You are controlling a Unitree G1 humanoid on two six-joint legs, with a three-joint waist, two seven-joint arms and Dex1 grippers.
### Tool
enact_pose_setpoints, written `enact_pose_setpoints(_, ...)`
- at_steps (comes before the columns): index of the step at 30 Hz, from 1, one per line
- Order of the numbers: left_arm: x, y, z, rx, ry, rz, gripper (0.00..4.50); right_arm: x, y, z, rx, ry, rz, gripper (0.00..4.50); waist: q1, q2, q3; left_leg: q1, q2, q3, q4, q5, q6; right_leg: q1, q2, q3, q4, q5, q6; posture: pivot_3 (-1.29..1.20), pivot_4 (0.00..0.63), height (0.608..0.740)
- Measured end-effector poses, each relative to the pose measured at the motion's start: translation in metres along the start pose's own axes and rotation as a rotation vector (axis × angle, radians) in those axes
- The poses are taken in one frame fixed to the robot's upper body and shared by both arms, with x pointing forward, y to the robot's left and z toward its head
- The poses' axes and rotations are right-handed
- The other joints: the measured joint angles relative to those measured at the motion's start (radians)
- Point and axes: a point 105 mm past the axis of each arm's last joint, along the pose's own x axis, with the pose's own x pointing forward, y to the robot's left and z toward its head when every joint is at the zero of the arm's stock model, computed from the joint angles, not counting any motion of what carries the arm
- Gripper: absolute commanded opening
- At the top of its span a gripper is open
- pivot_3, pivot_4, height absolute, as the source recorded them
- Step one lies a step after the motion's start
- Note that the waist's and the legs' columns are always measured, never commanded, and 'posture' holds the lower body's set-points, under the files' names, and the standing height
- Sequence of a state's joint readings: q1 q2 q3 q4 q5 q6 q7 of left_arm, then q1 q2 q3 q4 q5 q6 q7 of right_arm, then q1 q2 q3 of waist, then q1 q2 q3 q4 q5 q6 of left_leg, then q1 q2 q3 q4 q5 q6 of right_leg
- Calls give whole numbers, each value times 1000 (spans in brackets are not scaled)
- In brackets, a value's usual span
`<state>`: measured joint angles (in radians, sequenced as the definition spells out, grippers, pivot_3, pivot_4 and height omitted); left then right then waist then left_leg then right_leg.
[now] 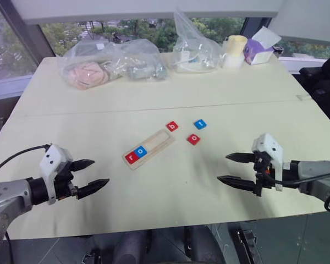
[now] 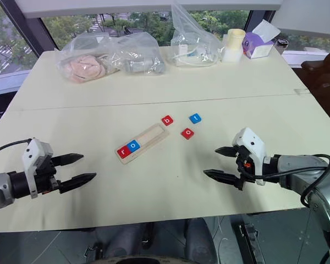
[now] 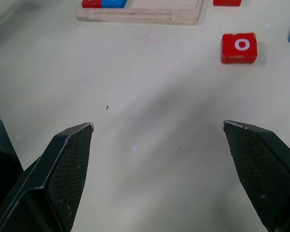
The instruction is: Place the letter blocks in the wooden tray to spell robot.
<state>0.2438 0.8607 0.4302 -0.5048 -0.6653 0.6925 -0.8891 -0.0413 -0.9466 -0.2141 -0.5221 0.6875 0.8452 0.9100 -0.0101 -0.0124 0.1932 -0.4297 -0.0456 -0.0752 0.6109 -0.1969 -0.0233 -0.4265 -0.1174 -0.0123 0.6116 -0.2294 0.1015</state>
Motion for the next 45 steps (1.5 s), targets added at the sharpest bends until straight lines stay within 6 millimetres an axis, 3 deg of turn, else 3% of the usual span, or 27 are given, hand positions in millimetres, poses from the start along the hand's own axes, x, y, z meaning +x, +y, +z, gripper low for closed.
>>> enact_pose_setpoints(21, -2, 5, 7, 15, -23, 23, 4500, 8, -7, -1, -16, -16, -14, 4396, 23, 0, 0, 0, 1, 0, 2, 0, 2, 1, 4, -2, 1, 0, 0, 0, 150, 740)
enact_pose_setpoints(26, -4, 19, 32, 88, -38, 33, 4500, 7, -13, 2, -37, -21, -31, 4396, 24, 0, 0, 1, 1, 1, 3, -1, 2, 2, 4, -2, 1, 0, 0, 0, 150, 740)
enact_pose_setpoints(28, 2, 18, 38, 113, -47, 14, 4500, 10, -10, 5, -48, -22, -17, 4396, 23, 0, 0, 1, 1, 1, 3, 0, 2, 1, 4, -2, 1, 0, 0, 0, 150, 740)
enact_pose_setpoints(31, 26, 9, 35, 145, -45, -49, 4500, 19, -1, 13, -73, -61, -2, 4396, 23, 0, 0, 1, 1, 1, 2, 0, 3, 1, 5, -2, 1, 1, 1, 0, 150, 740)
enact_pose_setpoints(36, 68, 5, 9, 151, 3, -82, 4500, 33, 28, 9, -125, -26, 73, 4396, 24, -1, 0, 1, 2, 1, 3, 0, 3, 1, 6, -2, 2, 1, 2, 0, 150, 740)
enact_pose_setpoints(45, 92, -7, -3, 176, 27, -69, 4500, 35, 43, 3, -116, -10, 64, 4396, 24, -1, 0, 2, 2, 0, 4, 0, 3, 2, 6, -2, 2, 2, 3, 0, 150, 740)
